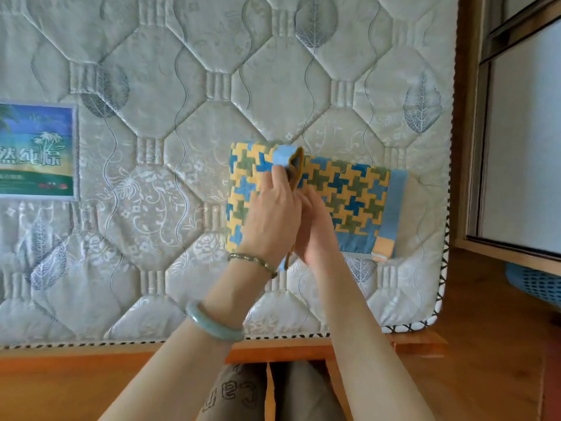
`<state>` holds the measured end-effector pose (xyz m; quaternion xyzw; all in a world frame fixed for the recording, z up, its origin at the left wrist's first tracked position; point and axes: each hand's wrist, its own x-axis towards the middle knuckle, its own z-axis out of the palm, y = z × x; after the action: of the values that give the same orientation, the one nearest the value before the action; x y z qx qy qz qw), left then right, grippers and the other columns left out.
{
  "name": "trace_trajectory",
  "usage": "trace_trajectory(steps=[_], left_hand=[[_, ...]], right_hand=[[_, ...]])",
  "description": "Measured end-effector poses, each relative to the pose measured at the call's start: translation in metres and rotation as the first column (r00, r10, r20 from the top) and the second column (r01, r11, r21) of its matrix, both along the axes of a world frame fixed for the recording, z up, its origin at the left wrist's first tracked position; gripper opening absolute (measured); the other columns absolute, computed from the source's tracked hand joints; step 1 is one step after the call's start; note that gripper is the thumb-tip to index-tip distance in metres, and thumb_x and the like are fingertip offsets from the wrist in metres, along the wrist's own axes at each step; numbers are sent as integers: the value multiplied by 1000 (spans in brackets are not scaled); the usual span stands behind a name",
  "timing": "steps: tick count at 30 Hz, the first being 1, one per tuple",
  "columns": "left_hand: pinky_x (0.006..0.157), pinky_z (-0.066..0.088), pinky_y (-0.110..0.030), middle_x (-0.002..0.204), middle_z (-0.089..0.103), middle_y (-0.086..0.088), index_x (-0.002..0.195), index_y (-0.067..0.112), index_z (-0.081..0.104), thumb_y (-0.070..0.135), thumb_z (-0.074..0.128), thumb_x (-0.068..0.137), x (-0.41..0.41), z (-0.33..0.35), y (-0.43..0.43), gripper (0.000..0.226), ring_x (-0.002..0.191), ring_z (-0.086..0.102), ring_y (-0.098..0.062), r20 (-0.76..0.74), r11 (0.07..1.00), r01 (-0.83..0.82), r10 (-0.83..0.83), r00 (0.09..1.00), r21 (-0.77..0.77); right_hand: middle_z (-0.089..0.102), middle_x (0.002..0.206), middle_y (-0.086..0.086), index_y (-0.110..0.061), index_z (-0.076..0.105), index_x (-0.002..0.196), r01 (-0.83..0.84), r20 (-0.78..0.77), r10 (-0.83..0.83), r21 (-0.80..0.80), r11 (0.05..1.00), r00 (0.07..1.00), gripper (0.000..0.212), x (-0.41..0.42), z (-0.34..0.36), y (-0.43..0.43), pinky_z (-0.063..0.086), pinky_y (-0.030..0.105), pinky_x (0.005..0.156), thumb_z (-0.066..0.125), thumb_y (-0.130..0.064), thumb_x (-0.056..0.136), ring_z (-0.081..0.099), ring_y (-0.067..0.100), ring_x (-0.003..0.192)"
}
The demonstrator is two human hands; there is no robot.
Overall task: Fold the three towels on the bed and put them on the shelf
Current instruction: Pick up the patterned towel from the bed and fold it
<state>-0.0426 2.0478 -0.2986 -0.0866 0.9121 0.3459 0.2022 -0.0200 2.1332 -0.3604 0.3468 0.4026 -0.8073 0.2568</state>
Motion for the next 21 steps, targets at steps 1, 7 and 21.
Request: trace_trajectory(steps=[1, 7, 21], left_hand=[[63, 34, -36, 116, 48, -17, 117, 2, 43, 13, 41, 98, 3, -11, 11, 22, 88, 57, -41, 36, 999, 41, -42, 998, 27], [96, 44, -36, 132, 52, -15, 132, 3, 52, 1, 41, 95, 13, -58, 4, 39, 115, 53, -33, -10, 987, 118, -118, 993, 113], [120, 0, -45, 159, 19, -13, 152, 16, 21, 40, 27, 98, 3, -120, -48, 59, 148, 15, -30, -111, 825, 318, -412, 904, -467]], right_hand=[[65, 101, 4, -15, 66, 105, 7, -11, -7, -5, 1000, 1000, 37, 3, 0, 7, 45, 32, 89, 39, -39, 98, 60, 18, 101], [68, 99, 13, -9, 66, 105, -80, 19, 78, 252, 965, 997, 17, -1, -24, 29, 53, 43, 84, 58, -9, 91, 66, 29, 92], [66, 104, 7, -8, 59, 114, -287, 87, 295, 602, 745, 951, 22, -12, -33, -4, 52, 35, 80, 55, -8, 92, 63, 23, 92]])
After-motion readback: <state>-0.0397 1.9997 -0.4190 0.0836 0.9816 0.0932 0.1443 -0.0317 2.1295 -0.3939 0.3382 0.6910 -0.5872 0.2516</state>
